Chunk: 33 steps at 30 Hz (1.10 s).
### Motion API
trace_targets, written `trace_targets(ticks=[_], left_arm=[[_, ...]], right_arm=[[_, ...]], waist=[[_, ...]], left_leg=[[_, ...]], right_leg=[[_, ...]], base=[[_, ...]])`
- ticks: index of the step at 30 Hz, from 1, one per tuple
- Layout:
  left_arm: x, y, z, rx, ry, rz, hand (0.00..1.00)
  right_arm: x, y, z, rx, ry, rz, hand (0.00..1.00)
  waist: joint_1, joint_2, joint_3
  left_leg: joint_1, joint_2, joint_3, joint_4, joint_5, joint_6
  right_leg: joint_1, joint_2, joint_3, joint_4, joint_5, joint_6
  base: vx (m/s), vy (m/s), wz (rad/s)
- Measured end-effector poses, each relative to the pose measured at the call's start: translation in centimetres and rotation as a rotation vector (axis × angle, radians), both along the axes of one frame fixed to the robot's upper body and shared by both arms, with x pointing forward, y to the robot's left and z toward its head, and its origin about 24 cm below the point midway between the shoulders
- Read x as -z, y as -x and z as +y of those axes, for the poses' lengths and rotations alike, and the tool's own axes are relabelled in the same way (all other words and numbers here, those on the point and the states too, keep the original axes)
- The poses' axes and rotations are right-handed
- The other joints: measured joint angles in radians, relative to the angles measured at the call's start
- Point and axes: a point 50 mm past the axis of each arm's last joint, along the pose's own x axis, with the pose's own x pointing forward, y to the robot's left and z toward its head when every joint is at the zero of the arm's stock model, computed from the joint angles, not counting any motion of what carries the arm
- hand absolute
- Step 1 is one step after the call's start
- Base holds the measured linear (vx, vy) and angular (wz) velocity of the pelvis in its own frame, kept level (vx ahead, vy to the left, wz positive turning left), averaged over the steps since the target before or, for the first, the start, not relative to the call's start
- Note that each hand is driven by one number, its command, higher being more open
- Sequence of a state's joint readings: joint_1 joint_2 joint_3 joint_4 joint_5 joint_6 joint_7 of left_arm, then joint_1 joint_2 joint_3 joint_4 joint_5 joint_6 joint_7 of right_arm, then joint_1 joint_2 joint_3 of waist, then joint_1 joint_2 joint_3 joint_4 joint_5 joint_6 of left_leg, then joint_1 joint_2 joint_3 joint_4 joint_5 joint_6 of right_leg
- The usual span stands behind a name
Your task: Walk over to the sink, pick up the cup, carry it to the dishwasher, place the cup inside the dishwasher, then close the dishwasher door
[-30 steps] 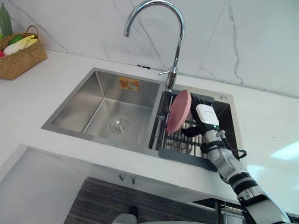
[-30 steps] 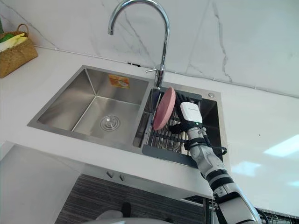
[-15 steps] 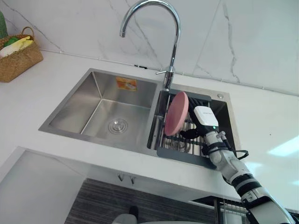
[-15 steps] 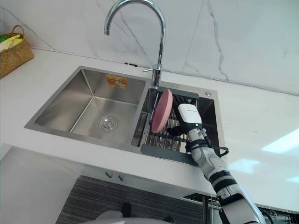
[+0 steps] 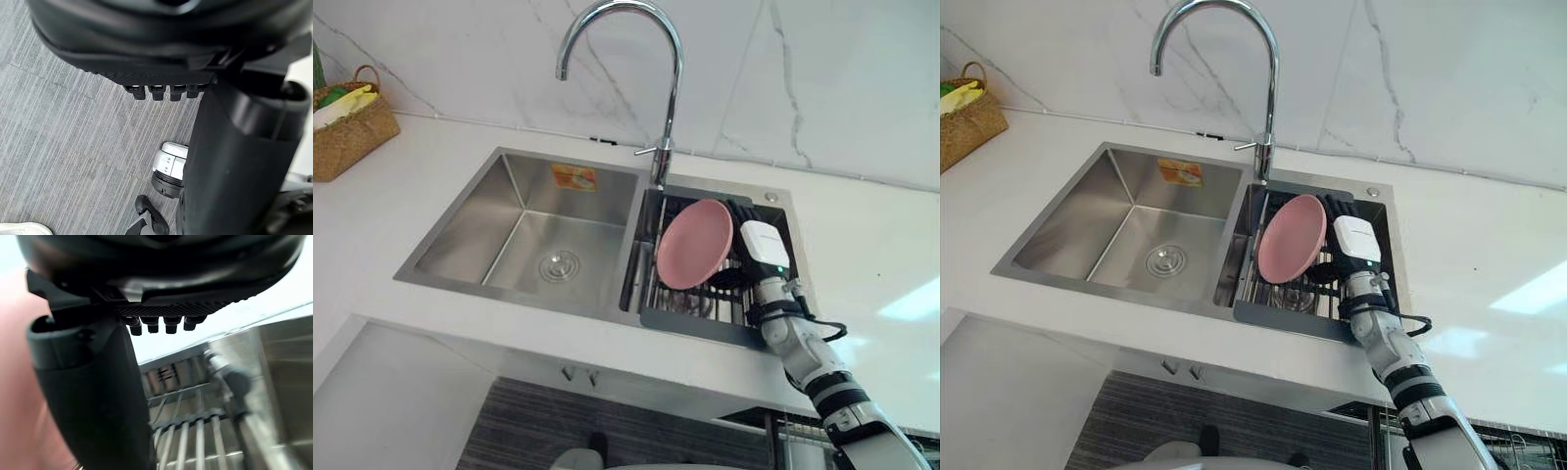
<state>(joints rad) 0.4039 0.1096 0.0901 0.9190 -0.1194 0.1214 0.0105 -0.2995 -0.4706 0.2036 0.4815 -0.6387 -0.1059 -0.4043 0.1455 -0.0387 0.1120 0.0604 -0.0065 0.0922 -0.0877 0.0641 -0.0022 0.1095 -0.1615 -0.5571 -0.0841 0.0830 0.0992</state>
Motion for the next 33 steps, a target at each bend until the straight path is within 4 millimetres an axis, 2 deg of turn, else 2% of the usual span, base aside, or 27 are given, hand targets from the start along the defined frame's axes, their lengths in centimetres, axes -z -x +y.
trace_targets(ticks=[6, 9, 20, 33], left_arm=[[0.0, 0.2, -0.3, -0.007, 0.001, 0.01, 1.0], [0.0, 0.5, -0.3, -0.009, 0.0, 0.017, 1.0], [0.0, 0.5, -0.3, -0.012, -0.012, 0.019, 1.0], [0.0, 0.5, -0.3, -0.012, -0.016, 0.02, 1.0]], right_arm=[[-0.8, 0.6, -2.2, 0.132, -0.093, -0.075, 1.0], [-0.7, 0.7, -1.8, 0.128, -0.109, -0.079, 1.0], [0.6, 1.6, -0.5, 0.104, -0.182, -0.061, 1.0], [0.1, 1.5, 0.8, 0.008, -0.17, -0.07, 1.0]], waist=[[-0.008, 0.019, -0.01], [-0.023, 0.019, -0.01], [-0.023, 0.019, -0.011], [-0.024, 0.019, -0.011]], left_leg=[[0.001, 0.0, 0.003, 0.0, 0.0, 0.0], [0.003, 0.002, 0.005, 0.0, 0.0, 0.0], [0.004, 0.003, 0.009, -0.001, 0.0, 0.0], [0.004, 0.004, 0.005, -0.005, 0.0, 0.0]], right_leg=[[-0.001, 0.0, 0.003, 0.0, 0.001, 0.0], [-0.001, 0.002, 0.006, 0.0, 0.002, -0.001], [-0.001, 0.002, 0.009, 0.0, 0.003, -0.002], [-0.001, 0.003, 0.008, 0.0, 0.003, -0.002]], base=[[0.0, 0.001, -0.01], [0.0, -0.005, -0.04], [0.0, 0.0, -0.01], [0.0, 0.0, 0.0]])
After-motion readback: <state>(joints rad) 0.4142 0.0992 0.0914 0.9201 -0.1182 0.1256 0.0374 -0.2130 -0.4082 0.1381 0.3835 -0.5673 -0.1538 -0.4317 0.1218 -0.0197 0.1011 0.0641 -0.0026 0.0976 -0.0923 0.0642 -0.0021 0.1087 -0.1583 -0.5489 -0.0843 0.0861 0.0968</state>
